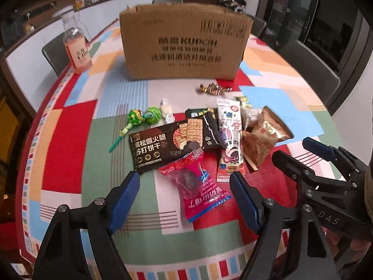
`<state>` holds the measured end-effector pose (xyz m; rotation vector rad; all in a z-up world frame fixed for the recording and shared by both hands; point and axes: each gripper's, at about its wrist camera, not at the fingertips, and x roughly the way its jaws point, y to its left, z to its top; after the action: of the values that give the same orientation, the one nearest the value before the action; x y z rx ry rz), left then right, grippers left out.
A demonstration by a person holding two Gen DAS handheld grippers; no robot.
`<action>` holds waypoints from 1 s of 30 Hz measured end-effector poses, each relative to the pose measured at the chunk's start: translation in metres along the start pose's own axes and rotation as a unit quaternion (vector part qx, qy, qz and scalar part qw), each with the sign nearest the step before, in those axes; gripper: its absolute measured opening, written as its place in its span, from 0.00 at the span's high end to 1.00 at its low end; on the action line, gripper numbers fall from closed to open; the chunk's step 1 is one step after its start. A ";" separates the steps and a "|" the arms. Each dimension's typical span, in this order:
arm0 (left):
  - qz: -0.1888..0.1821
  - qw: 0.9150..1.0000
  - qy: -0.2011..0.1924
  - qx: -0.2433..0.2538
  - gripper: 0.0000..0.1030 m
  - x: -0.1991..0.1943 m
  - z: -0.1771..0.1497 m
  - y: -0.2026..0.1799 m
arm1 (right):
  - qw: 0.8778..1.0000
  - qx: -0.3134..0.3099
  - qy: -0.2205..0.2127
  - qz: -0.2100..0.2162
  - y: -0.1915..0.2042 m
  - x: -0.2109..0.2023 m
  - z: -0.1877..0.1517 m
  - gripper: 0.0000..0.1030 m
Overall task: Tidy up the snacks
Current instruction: 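Grasp the red-pink candy bag with left gripper while right gripper grasps the fortune biscuit bag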
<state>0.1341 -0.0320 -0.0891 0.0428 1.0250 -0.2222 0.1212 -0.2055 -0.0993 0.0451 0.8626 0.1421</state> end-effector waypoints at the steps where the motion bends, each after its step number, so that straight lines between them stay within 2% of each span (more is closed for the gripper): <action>1: -0.003 1.000 0.005 -0.002 0.27 0.005 0.003 0.000 | 1.000 0.002 0.005 0.002 -0.001 0.004 0.001 0.24; 5: -0.015 0.999 0.034 -0.010 0.30 0.023 0.006 0.002 | 1.000 0.008 0.025 0.006 -0.004 0.022 0.005 0.29; 6: -0.016 0.999 0.040 -0.011 0.34 0.026 0.006 0.002 | 0.999 0.009 0.031 0.009 -0.005 0.025 0.006 0.30; 13: -0.028 0.998 0.063 -0.013 0.43 0.042 0.010 0.002 | 0.998 0.008 0.059 0.017 -0.003 0.046 0.008 0.39; 17: -0.036 0.997 0.071 -0.017 0.48 0.048 0.012 0.004 | 0.997 0.004 0.068 0.020 0.000 0.053 0.011 0.42; 25: -0.060 0.995 0.077 -0.020 0.53 0.051 0.013 0.004 | 0.996 -0.002 0.082 0.022 0.003 0.061 0.011 0.60; 30: -0.072 0.994 0.077 -0.020 0.54 0.048 0.011 0.004 | 0.997 -0.008 0.073 0.013 0.006 0.055 0.012 0.63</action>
<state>0.1681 -0.0373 -0.1249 -0.0506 1.1870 -0.3344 0.1647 -0.1918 -0.1325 0.0307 1.0065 0.1784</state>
